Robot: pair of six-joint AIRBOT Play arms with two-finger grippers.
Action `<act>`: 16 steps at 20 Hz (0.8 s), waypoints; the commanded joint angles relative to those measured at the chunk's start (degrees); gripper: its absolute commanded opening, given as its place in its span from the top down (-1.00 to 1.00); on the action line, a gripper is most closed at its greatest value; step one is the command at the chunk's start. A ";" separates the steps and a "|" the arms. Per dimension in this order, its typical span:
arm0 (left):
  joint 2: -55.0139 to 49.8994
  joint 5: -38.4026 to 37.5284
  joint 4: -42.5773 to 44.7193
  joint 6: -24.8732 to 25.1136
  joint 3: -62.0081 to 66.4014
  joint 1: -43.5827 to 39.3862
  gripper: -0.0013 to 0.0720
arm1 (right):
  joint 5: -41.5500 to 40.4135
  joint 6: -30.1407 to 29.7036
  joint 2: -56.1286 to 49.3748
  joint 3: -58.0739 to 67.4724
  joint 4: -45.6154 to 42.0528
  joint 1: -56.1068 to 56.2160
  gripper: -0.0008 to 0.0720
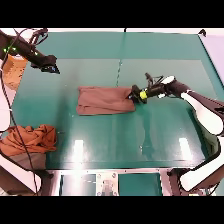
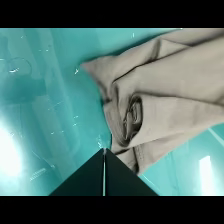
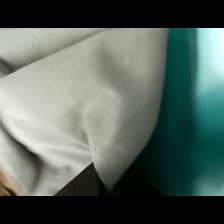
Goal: Fold the shirts.
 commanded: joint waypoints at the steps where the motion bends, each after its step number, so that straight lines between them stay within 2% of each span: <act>1: 0.00 -0.09 0.00 -0.02 0.02 0.07 0.90 | 3.23 -1.77 4.81 6.54 4.35 -2.49 0.94; 5: 0.00 -0.13 0.00 -0.02 0.02 0.07 0.90 | 7.39 3.80 13.94 17.16 3.39 -12.52 0.94; 8: 0.00 -0.15 0.00 -0.02 0.02 0.04 0.90 | 11.91 9.57 17.70 22.27 -1.49 -22.58 0.94; 16: 0.00 -0.13 -0.02 -0.44 0.02 0.04 0.90 | 16.35 19.52 22.10 22.93 -15.74 -50.84 0.94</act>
